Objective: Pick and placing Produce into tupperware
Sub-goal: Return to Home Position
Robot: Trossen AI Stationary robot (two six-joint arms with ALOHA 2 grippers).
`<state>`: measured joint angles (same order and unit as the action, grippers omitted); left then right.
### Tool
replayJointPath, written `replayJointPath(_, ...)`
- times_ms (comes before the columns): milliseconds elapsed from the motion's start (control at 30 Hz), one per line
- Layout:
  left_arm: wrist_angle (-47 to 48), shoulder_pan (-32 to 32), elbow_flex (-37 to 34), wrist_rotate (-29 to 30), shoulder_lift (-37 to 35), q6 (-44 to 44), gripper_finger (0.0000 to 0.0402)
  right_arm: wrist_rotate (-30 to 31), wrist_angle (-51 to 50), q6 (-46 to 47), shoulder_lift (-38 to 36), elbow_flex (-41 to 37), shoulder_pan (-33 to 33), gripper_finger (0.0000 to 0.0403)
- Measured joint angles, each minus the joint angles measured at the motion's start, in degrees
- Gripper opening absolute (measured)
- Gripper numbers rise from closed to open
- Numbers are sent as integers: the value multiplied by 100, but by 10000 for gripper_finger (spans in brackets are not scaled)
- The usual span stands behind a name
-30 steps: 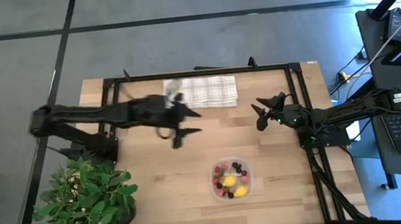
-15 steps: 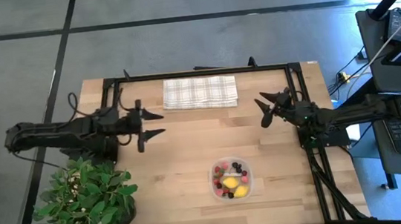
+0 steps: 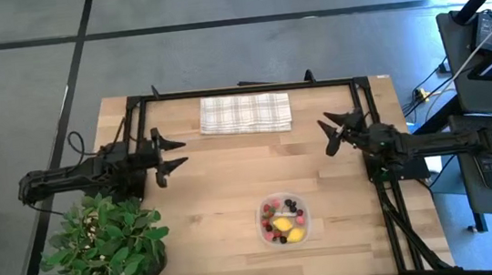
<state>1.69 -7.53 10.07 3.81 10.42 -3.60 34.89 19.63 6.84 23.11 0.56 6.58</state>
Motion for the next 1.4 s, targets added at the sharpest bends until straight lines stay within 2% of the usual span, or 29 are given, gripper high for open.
replayJointPath(233, 130, -219, -605, -2, -634, -234, 224, -1, -729, 83, -699, 0, 0, 182)
replayJointPath(533, 287, -350, -759, -50, -952, -376, 224, -8, -1548, 64, -1553, -2, 1, 182)
replayJointPath(1100, 297, -350, -759, -48, -938, -96, 224, 0, -1547, 47, -2290, -2, -1, 182)
replayJointPath(1400, 300, -350, -759, -50, -938, -217, 224, 0, -1541, -77, -2305, -2, -1, 182)
